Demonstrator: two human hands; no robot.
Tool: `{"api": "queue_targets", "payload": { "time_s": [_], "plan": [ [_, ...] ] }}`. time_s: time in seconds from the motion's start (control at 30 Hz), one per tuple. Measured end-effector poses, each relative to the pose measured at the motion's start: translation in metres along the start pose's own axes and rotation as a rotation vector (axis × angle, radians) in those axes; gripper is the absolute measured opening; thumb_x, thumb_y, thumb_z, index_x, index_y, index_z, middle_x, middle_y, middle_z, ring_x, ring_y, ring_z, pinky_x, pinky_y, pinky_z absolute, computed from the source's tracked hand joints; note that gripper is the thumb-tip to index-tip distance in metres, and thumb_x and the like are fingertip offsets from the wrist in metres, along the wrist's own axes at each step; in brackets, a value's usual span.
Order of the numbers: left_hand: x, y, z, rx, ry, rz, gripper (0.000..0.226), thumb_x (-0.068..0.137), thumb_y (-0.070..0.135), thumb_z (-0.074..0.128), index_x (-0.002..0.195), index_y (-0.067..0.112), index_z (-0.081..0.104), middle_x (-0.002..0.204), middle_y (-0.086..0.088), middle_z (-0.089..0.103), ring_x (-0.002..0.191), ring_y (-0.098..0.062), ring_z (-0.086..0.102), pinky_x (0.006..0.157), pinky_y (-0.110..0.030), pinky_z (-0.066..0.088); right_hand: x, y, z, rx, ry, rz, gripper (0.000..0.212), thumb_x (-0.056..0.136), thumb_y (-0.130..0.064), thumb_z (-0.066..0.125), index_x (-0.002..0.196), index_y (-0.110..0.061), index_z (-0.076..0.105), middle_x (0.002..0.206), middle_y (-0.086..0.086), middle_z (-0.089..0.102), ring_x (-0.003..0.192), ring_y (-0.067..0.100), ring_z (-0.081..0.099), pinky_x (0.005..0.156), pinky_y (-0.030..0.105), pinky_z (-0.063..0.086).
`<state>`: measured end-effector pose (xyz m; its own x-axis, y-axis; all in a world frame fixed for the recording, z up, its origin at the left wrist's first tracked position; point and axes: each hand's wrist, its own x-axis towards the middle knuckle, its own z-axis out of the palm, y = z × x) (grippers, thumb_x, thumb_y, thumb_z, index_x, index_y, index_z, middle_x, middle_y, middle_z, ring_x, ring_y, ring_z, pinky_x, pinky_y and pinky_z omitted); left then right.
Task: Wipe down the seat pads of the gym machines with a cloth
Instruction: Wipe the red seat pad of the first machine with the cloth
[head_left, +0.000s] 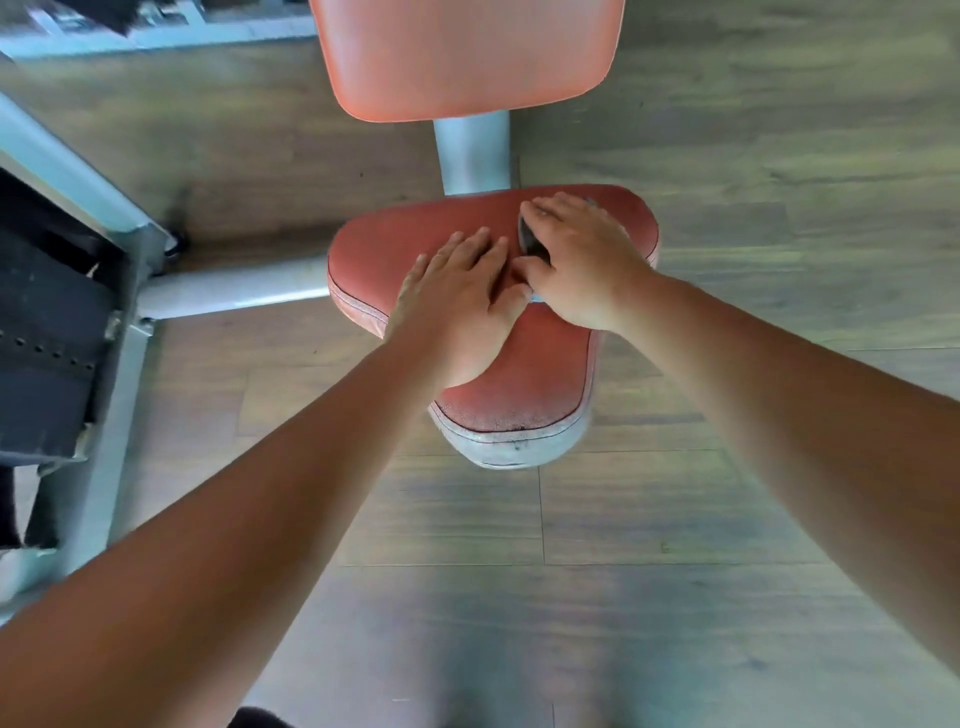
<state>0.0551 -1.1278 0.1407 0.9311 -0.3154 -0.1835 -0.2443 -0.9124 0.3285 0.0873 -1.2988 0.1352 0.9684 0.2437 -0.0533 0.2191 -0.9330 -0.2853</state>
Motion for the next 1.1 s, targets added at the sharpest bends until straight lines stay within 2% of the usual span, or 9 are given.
{"api": "queue_targets", "payload": {
  "time_s": [0.1,0.27,0.43,0.53,0.63,0.7,0.8,0.9,1.1],
  "plan": [
    [0.004,-0.002,0.003,-0.016,0.037,0.020,0.064,0.107,0.055,0.032,0.165,0.030,0.022,0.175,0.008,0.014,0.162,-0.016,0.007,0.129,-0.044,0.004,0.002,0.004,0.000,0.065,0.051,-0.043,0.016,0.091,-0.035,0.054,0.092,-0.019,0.053,0.110,0.002,0.061,0.115,0.029,0.054,0.090,0.040,0.041],
    [0.012,-0.010,0.007,0.016,0.018,0.057,0.078,0.098,0.070,0.026,0.164,0.030,0.030,0.174,0.006,0.018,0.161,-0.017,0.012,0.130,-0.041,0.010,-0.001,0.006,0.001,0.157,0.086,-0.060,0.009,0.091,-0.022,0.052,0.084,-0.016,0.053,0.092,0.002,0.059,0.093,0.028,0.056,0.071,0.036,0.034],
    [0.007,-0.008,0.003,-0.121,0.026,0.003,0.070,0.101,0.063,0.042,0.162,0.030,0.036,0.172,0.011,0.023,0.160,-0.011,0.014,0.129,-0.037,0.010,-0.018,0.008,-0.006,0.221,0.079,-0.071,0.032,0.092,-0.027,0.052,0.118,-0.017,0.066,0.123,0.002,0.068,0.116,0.025,0.059,0.093,0.035,0.043],
    [0.009,-0.009,0.003,-0.120,-0.014,0.016,0.086,0.084,0.075,0.036,0.159,0.033,0.041,0.169,0.018,0.024,0.159,-0.007,0.014,0.130,-0.036,0.008,-0.027,0.019,-0.007,0.262,0.090,-0.072,0.040,0.095,-0.031,0.052,0.131,-0.020,0.064,0.136,0.001,0.064,0.127,0.021,0.056,0.106,0.036,0.041],
    [0.014,-0.011,0.006,-0.216,0.050,0.027,0.053,0.105,0.044,0.051,0.156,0.030,0.045,0.163,0.020,0.032,0.156,-0.006,0.021,0.129,-0.032,0.010,-0.034,0.037,-0.003,0.233,0.149,-0.106,0.047,0.092,-0.036,0.047,0.130,-0.016,0.063,0.136,0.002,0.063,0.130,0.021,0.053,0.108,0.038,0.038],
    [0.016,-0.013,0.009,-0.255,0.103,0.011,0.056,0.098,0.047,0.059,0.152,0.032,0.051,0.164,0.018,0.038,0.154,-0.004,0.027,0.130,-0.033,0.012,-0.041,0.052,0.008,0.255,0.224,-0.122,0.045,0.095,-0.028,0.047,0.134,-0.009,0.061,0.142,0.011,0.059,0.137,0.026,0.046,0.111,0.036,0.032],
    [0.011,-0.010,0.006,-0.285,0.113,-0.035,0.075,0.077,0.068,0.056,0.146,0.041,0.056,0.160,0.024,0.042,0.151,0.002,0.031,0.130,-0.036,0.014,-0.062,0.054,0.034,0.426,0.458,-0.068,0.053,0.097,-0.023,0.046,0.147,-0.008,0.052,0.159,0.012,0.044,0.152,0.029,0.030,0.124,0.039,0.019],
    [0.006,-0.004,0.004,-0.278,0.105,-0.043,0.074,0.081,0.071,0.059,0.149,0.043,0.053,0.161,0.027,0.038,0.151,0.003,0.029,0.125,-0.029,0.016,-0.078,0.032,0.062,0.686,0.637,0.038,0.053,0.098,-0.018,0.045,0.149,-0.004,0.047,0.161,0.014,0.039,0.155,0.033,0.023,0.128,0.048,0.010],
    [0.002,0.003,0.005,-0.263,0.116,-0.027,0.058,0.098,0.051,0.062,0.153,0.038,0.051,0.164,0.023,0.035,0.152,0.001,0.027,0.119,-0.022,0.016,-0.146,-0.077,0.078,1.367,0.791,0.368,0.059,0.099,-0.024,0.041,0.157,-0.015,0.036,0.167,-0.005,0.028,0.156,0.004,0.015,0.127,0.025,0.012]
  ]
}}
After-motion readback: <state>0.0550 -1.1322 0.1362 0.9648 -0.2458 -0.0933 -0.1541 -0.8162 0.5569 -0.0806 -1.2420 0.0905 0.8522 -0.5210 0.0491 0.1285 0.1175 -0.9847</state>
